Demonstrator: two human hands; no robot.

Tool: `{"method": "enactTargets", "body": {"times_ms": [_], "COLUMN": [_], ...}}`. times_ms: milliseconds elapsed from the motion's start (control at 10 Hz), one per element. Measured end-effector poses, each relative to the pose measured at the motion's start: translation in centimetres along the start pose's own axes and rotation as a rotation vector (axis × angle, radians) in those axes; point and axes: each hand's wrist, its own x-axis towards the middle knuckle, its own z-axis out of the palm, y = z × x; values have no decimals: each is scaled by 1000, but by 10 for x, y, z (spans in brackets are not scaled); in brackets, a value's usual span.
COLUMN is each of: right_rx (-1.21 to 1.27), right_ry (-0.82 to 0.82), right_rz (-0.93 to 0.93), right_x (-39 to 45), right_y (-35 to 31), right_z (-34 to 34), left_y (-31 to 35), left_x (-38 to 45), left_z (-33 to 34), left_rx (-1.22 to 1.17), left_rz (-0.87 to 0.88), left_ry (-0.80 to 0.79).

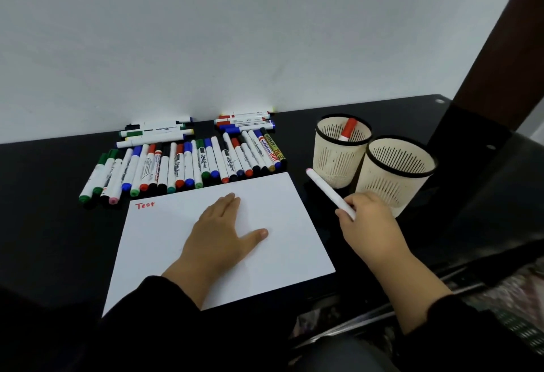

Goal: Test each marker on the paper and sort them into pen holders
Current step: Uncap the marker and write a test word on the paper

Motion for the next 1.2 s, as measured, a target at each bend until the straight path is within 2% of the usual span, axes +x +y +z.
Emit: {"method": "enactTargets", "body": {"times_ms": [500,1200], "right_rx": [-70,-253], "right_ry": [63,-70], "right_rz": [80,52], "right_x": [7,5], "right_y": [0,-5], "right_z": [20,22], "left_y": [0,-1], "left_x": [2,0], "left_z": [2,2], "left_rx": [-15,-5], "left_rz": [-22,-17], "left_ry": [1,-7]}}
